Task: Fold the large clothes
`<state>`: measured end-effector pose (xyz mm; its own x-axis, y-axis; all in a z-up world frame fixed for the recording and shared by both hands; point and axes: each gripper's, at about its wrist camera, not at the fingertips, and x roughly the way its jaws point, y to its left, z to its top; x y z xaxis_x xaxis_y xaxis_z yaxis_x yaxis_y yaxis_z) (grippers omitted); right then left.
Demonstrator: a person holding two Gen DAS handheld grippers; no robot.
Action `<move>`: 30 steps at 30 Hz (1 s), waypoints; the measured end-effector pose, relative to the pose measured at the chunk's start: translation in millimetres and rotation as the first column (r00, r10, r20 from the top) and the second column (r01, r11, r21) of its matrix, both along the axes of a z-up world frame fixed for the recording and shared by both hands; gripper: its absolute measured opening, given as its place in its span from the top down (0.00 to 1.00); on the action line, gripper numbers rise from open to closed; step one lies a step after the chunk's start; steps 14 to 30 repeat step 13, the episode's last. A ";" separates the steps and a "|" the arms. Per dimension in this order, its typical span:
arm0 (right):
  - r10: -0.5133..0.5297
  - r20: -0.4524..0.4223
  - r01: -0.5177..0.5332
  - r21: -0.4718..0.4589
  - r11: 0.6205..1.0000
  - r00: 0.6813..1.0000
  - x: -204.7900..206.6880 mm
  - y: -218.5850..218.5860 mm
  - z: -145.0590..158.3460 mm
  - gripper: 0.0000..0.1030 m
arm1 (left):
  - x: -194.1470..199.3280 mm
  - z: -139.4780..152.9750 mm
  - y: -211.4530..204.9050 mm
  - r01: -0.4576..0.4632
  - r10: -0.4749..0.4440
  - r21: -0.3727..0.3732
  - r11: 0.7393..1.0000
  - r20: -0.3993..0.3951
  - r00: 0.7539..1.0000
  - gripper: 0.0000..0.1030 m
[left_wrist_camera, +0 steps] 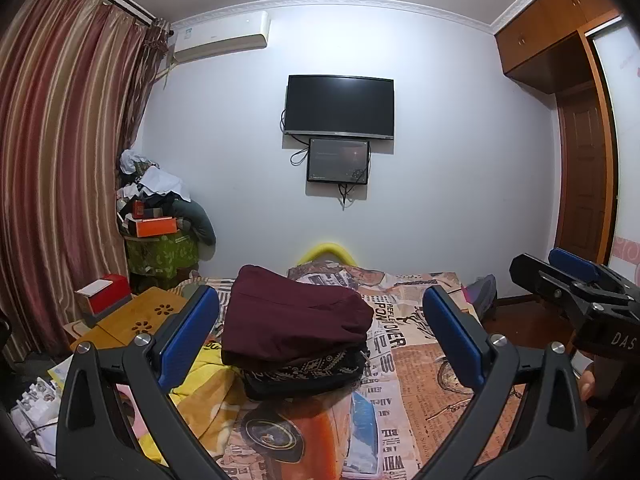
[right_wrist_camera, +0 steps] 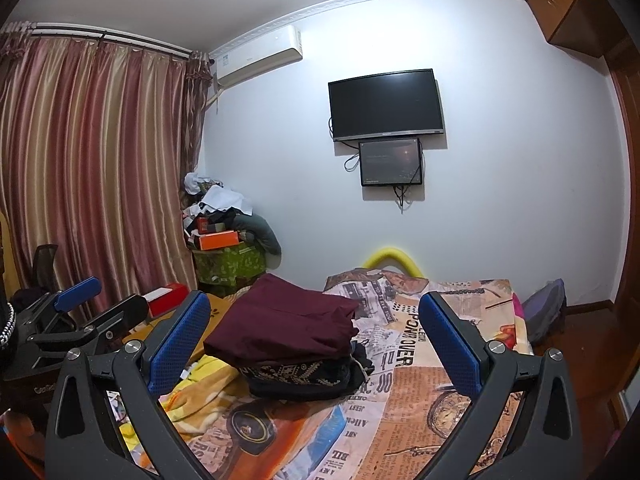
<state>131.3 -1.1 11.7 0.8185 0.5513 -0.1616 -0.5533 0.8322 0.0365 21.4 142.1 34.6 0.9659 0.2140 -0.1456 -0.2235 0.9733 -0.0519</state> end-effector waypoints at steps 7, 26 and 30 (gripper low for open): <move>-0.002 -0.010 0.002 -0.007 1.000 1.000 2.5 2.1 -3.0 0.00 | 1.3 -1.3 0.1 -0.012 0.012 0.001 1.000 0.001 1.000 0.01; 0.001 -0.014 -0.001 -0.011 1.000 1.000 4.3 3.8 -2.6 0.00 | 2.8 -1.9 -1.1 -0.009 0.009 0.000 1.000 -0.001 1.000 0.01; 0.001 -0.014 -0.001 -0.011 1.000 1.000 4.3 3.8 -2.6 0.00 | 2.8 -1.9 -1.1 -0.009 0.009 0.000 1.000 -0.001 1.000 0.01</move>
